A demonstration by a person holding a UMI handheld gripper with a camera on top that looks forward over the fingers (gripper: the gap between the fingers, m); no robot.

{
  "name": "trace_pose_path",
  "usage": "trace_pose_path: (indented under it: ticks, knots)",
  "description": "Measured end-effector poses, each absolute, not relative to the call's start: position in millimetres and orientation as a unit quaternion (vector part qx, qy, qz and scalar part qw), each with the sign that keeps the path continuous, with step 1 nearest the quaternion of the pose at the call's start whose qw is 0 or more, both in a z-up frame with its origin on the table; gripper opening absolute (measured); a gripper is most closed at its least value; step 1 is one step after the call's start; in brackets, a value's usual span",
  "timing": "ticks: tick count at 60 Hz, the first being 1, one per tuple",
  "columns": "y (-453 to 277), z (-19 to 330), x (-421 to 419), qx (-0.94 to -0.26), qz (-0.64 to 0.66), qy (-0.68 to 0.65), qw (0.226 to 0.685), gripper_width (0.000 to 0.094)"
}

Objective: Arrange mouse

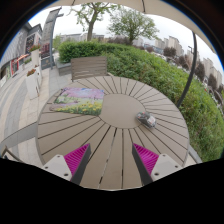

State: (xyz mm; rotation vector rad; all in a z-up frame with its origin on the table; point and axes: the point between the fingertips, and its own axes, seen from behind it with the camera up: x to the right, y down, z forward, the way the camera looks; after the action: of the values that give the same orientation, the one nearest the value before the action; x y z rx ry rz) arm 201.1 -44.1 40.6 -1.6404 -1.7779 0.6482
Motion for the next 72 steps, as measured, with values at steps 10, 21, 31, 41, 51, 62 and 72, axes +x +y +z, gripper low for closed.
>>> trace_pose_path:
  ticks: [10,21,31,41,51,62,72]
  knots:
    - [35,31,202,-0.659,0.225,-0.635,0.334,0.0852]
    - [80,20,183,-0.684,0.236,-0.604,0.335,0.0856]
    - [100,0,142,-0.681,0.243,-0.602,0.339,0.0854]
    - [111,-16,96,-0.679,0.251,-0.602,0.336,0.0854]
    - [122,-21,51,-0.677,0.264,-0.603,0.328,0.0854]
    - [132,-20,20,-0.679,0.265,-0.604,0.321,0.0855]
    - [140,-22,9,-0.681,0.260,-0.607,0.316,0.0839]
